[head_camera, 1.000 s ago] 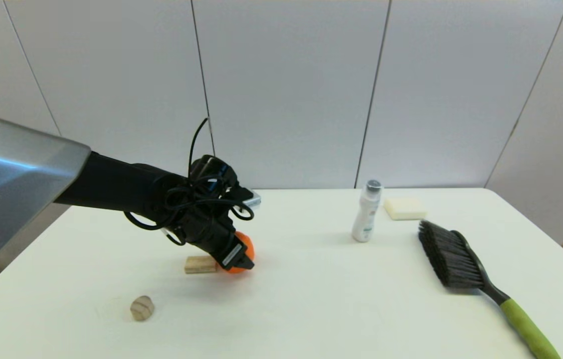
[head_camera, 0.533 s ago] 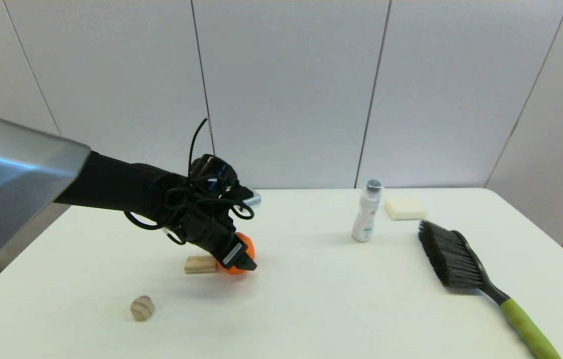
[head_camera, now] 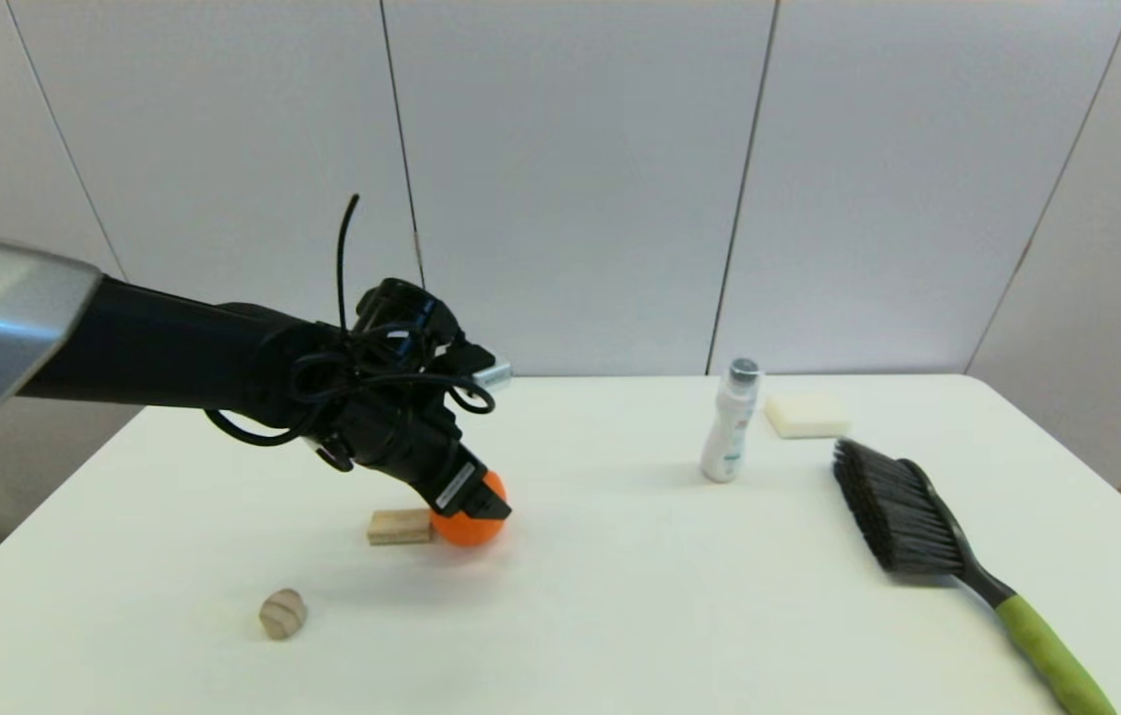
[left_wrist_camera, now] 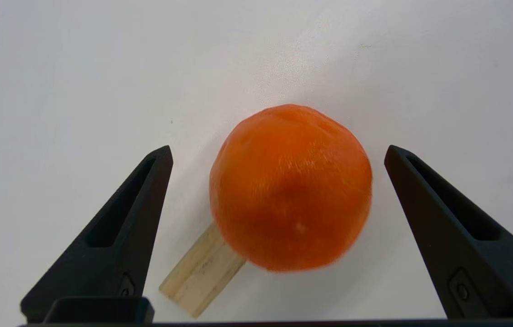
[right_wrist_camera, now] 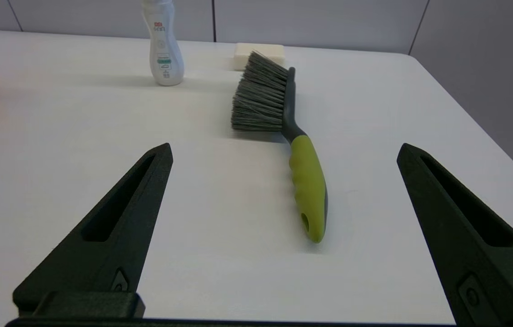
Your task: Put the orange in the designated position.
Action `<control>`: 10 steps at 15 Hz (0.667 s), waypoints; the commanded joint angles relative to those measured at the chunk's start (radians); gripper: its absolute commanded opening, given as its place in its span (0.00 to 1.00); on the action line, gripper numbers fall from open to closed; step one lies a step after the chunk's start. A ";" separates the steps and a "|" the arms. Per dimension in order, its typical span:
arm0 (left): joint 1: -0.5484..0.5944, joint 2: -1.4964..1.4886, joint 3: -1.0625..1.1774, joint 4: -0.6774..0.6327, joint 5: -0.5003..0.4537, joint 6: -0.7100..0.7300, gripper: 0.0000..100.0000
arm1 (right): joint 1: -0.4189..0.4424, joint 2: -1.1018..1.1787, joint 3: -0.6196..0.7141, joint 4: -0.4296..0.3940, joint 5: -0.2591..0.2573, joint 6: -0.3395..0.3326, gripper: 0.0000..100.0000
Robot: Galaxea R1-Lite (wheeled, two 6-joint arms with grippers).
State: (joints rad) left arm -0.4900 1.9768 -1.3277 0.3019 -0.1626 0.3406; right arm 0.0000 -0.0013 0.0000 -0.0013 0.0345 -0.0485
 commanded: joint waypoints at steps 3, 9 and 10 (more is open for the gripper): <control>0.039 -0.296 0.077 0.002 0.000 -0.002 1.00 | 0.000 0.001 0.000 0.000 0.001 -0.001 1.00; 0.166 -0.842 0.363 0.003 0.006 0.005 1.00 | 0.000 0.001 0.000 0.000 0.001 -0.001 1.00; 0.191 -0.949 0.441 -0.004 0.008 0.000 1.00 | 0.000 0.001 0.000 0.000 0.001 -0.001 1.00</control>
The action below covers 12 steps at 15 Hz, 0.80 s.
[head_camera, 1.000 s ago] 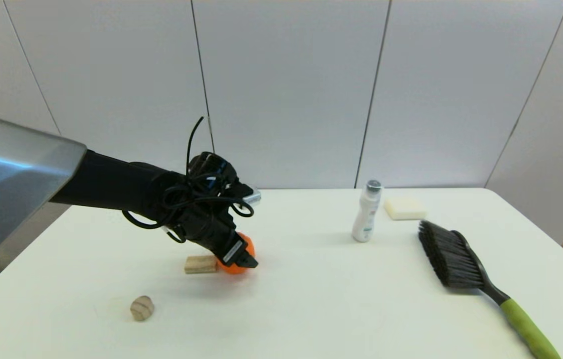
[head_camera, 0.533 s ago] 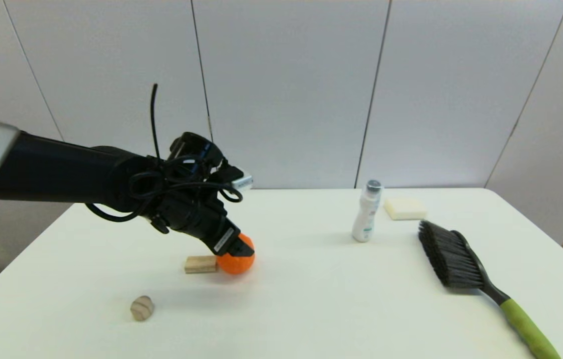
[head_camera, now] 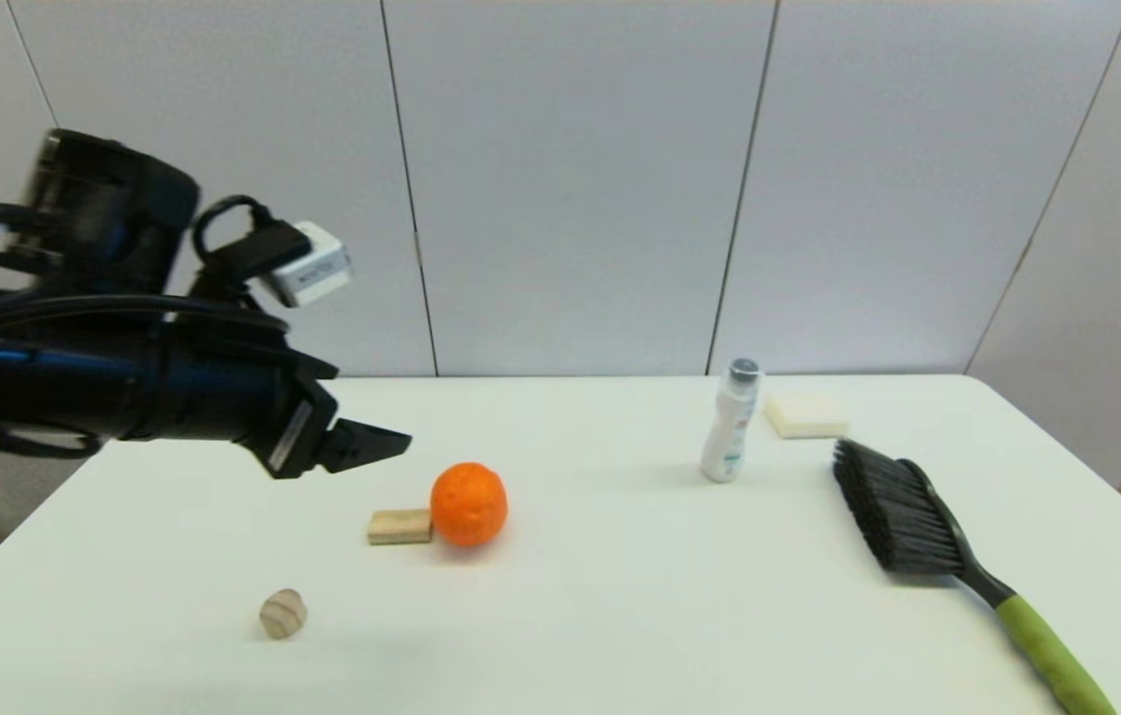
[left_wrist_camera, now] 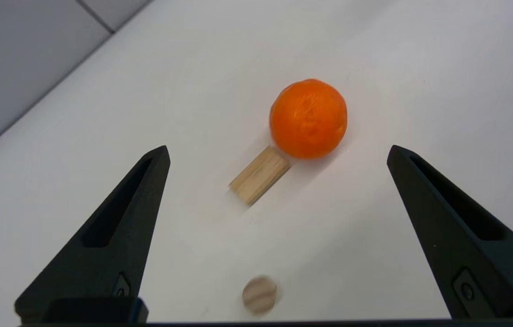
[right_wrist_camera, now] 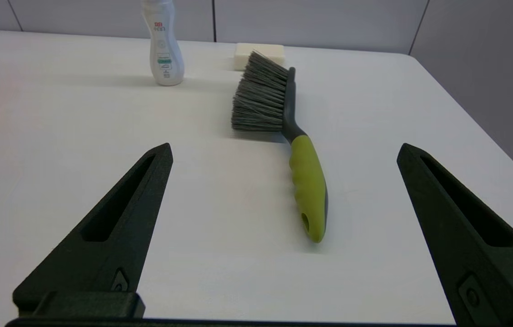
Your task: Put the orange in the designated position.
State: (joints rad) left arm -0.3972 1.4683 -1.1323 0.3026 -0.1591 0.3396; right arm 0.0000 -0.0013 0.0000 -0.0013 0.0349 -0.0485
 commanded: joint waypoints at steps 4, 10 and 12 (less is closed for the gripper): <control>0.181 -0.741 0.456 -0.030 0.003 -0.002 1.00 | 0.000 0.001 0.000 0.000 0.000 -0.001 1.00; 0.225 -1.103 0.683 -0.117 0.004 -0.016 1.00 | 0.000 0.001 0.000 0.000 0.000 -0.001 1.00; 0.281 -1.146 0.740 -0.178 0.003 -0.022 1.00 | 0.000 0.001 0.000 0.000 0.000 -0.001 1.00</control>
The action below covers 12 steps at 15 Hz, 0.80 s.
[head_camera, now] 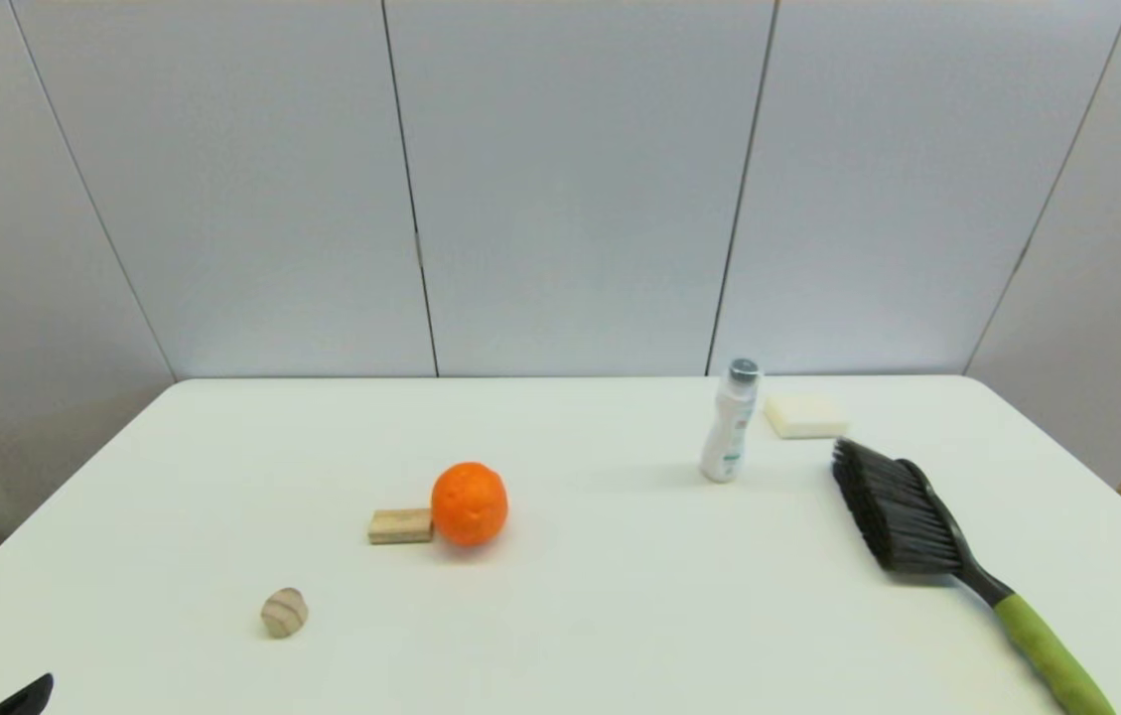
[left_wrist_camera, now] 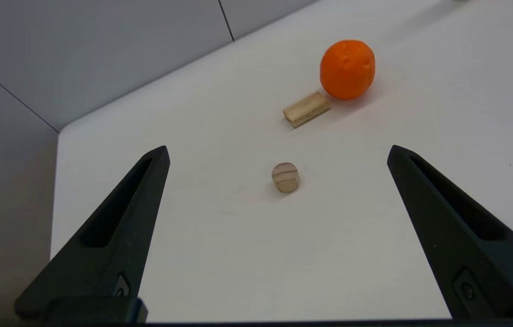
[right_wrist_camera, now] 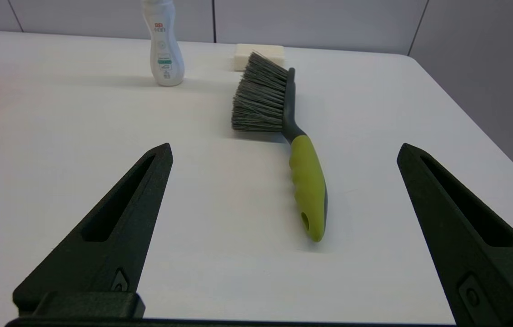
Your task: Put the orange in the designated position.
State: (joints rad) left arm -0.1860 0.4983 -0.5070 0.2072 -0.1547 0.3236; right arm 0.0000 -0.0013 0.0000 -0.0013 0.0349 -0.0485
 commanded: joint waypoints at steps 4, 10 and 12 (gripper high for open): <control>0.080 -0.215 0.275 -0.267 -0.002 -0.052 1.00 | 0.000 0.001 0.000 0.000 0.000 -0.001 1.00; 0.128 -0.222 0.374 -0.341 -0.006 -0.067 1.00 | 0.000 0.001 0.000 0.000 0.000 -0.001 1.00; 0.163 -0.287 0.444 -0.361 -0.008 -0.067 1.00 | 0.000 0.001 0.000 0.000 0.000 -0.001 1.00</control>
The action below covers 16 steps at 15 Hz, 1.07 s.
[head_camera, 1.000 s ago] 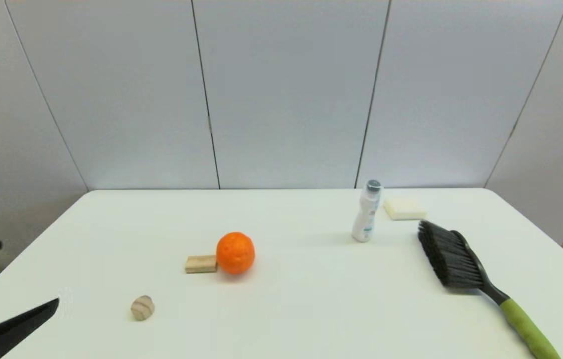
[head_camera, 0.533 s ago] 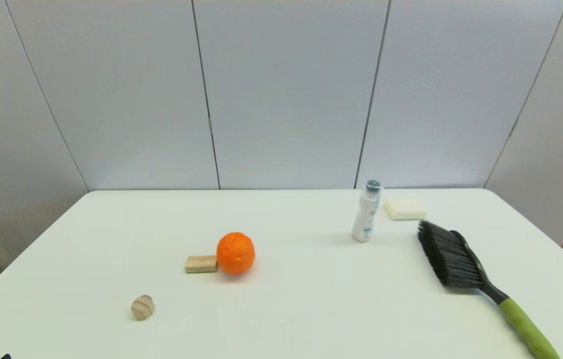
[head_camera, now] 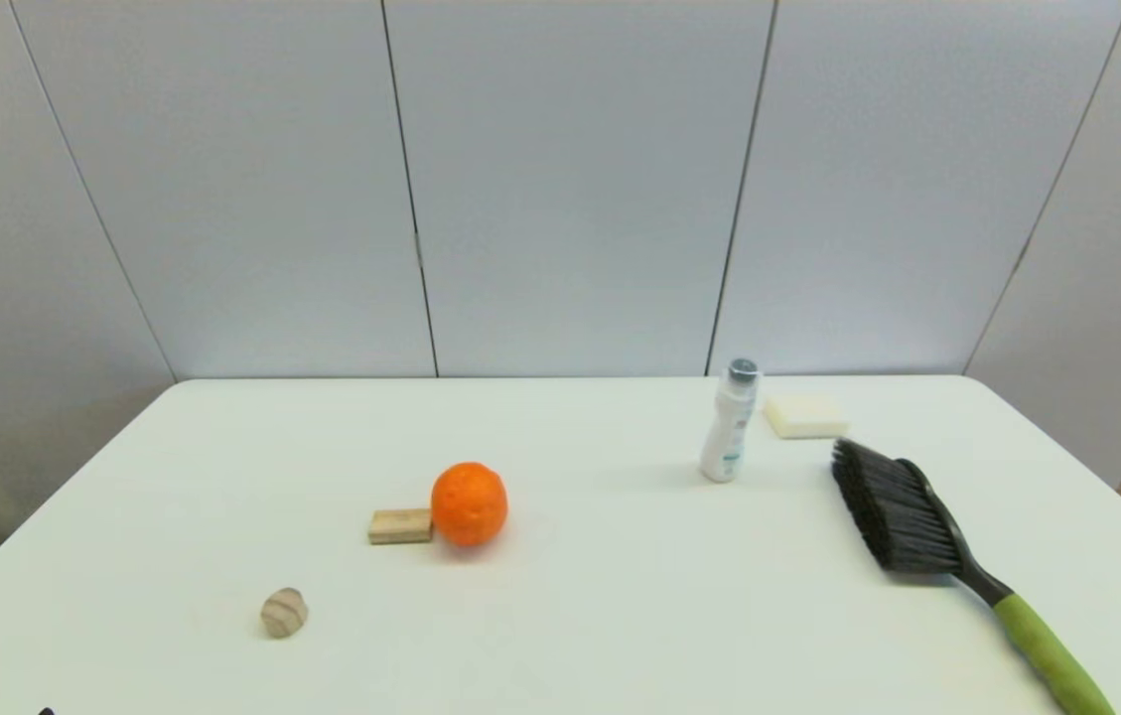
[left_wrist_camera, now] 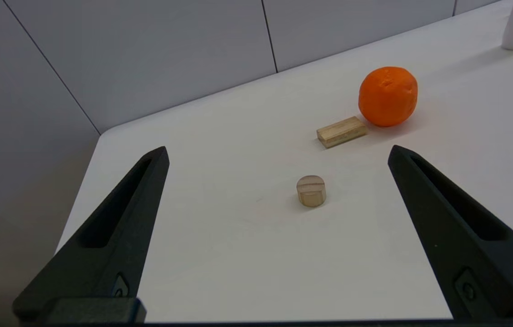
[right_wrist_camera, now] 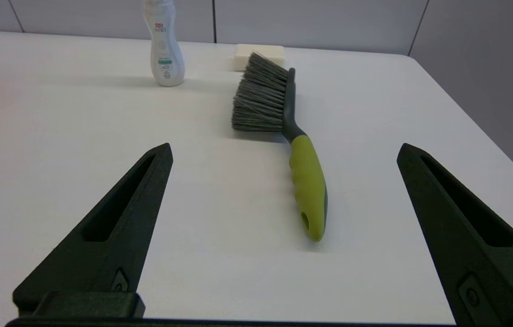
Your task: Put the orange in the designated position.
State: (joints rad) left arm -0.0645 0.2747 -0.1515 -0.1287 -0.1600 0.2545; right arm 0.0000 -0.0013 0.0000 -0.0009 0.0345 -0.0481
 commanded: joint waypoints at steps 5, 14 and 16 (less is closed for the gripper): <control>0.058 -0.184 0.150 -0.008 0.016 -0.029 1.00 | 0.000 0.001 0.000 -0.001 0.001 -0.001 1.00; 0.060 -0.275 0.150 0.130 0.108 -0.161 1.00 | 0.000 0.001 0.000 -0.001 0.001 -0.001 1.00; 0.060 -0.275 0.150 0.127 0.134 -0.233 1.00 | 0.000 0.001 0.000 -0.001 0.001 -0.001 1.00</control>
State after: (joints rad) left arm -0.0047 0.0004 -0.0019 0.0004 -0.0481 0.0649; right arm 0.0000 -0.0013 0.0000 -0.0013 0.0345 -0.0481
